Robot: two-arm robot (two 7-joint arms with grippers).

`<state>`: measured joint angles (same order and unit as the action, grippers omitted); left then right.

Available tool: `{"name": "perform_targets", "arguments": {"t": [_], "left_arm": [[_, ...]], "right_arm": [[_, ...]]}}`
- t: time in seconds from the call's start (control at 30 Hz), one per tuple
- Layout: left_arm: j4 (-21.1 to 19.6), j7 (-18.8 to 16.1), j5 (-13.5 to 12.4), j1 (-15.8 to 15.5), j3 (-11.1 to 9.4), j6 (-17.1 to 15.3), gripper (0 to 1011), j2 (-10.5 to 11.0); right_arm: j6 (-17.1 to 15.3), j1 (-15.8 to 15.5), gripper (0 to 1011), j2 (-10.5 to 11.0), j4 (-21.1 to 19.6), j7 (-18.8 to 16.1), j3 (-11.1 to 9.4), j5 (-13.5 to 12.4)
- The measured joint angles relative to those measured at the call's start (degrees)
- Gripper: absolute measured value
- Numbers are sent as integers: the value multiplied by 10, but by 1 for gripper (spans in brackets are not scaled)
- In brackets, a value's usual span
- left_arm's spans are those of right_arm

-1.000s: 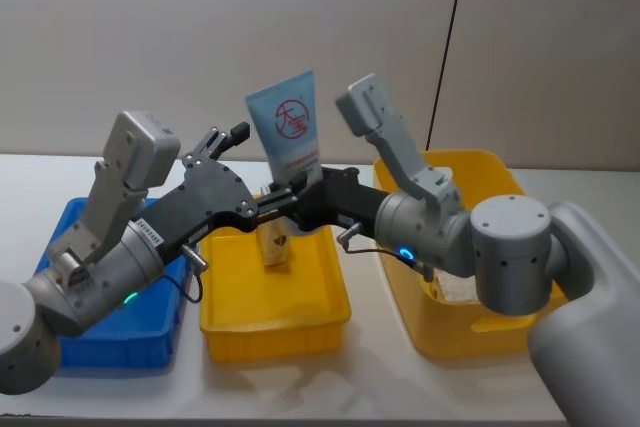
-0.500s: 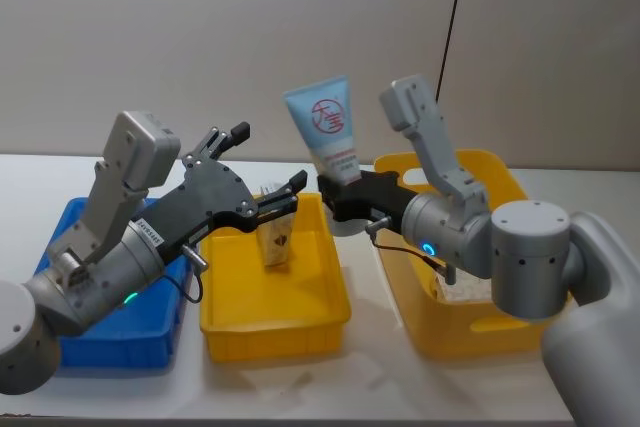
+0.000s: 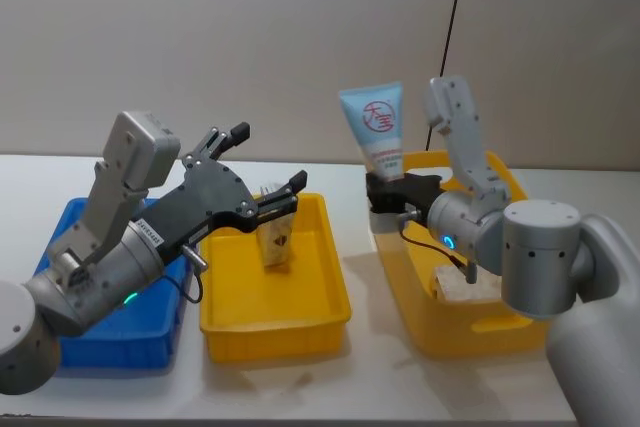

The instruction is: Bimanual collaborative sorting of washing and personal care products

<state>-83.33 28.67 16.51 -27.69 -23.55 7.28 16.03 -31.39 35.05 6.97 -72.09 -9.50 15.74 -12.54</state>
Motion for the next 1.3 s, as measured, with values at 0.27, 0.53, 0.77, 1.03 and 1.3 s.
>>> {"name": "perform_targets", "arguments": {"t": [0.27,0.53,0.77,1.03,1.3], "left_arm": [[0,0,0,0,0,0,1001,0],[0,0,0,0,0,0,1001,0],[0,0,0,0,0,0,1001,0],[0,0,0,0,0,0,1001,0],[0,0,0,0,0,0,1001,0]], "right_arm": [[-23,10,194,-14,20,56,-23,11],[-50,29,195,-30,56,119,-46,26],[-70,54,417,-42,100,168,-66,38],[-90,73,685,-50,128,201,-80,48],[-104,75,895,-55,125,212,-83,54]]}}
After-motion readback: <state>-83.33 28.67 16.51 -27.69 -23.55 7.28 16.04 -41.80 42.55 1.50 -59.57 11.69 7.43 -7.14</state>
